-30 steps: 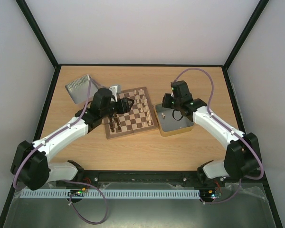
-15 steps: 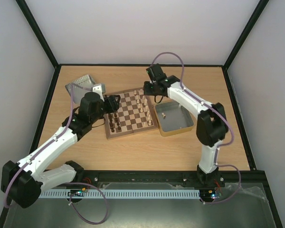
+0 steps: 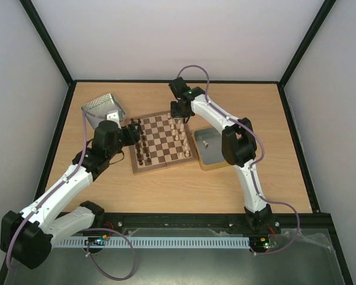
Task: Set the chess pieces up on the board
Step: Place the chess piece on the chessboard, then pick up the chess piece from the storage box, then place the chess piece on the chessboard, then adjust the storage box at the center of the board.
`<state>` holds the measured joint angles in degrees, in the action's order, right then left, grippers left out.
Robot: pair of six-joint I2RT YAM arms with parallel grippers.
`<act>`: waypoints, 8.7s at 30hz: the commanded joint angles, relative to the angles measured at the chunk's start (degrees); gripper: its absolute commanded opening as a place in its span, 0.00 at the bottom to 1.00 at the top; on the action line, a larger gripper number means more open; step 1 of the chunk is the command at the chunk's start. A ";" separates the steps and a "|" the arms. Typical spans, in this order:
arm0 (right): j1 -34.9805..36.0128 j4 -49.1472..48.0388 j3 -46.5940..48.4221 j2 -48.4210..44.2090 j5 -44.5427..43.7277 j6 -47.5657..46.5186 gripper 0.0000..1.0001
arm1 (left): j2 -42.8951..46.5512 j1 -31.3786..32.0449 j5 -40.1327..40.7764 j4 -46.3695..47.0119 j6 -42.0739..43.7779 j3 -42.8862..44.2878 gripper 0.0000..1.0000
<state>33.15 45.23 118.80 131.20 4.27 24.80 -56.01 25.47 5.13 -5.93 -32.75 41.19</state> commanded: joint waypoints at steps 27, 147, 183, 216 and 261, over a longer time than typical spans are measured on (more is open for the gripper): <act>0.60 4.86 6.26 6.14 -1.02 -2.46 0.21 | -1.67 -3.80 -4.35 1.80 0.87 -2.50 0.68; -1.60 -41.95 -70.37 -56.64 36.44 -11.16 0.07 | -31.86 5.79 -50.30 22.49 -19.69 11.73 0.22; -1.71 -42.45 -78.98 -66.42 -14.24 11.30 0.52 | -44.25 21.82 12.52 -1.89 9.71 22.64 0.05; -2.26 -40.72 -77.83 -64.78 -12.06 13.99 0.53 | -50.86 21.36 8.13 0.00 9.15 25.52 0.29; -7.48 -16.59 -61.12 -35.16 8.44 5.82 0.27 | -20.43 17.22 -3.28 6.64 3.14 9.35 0.50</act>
<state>25.26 30.72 56.18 96.99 20.05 28.14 -77.03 42.72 1.89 -0.60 -29.17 50.39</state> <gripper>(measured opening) 0.267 0.497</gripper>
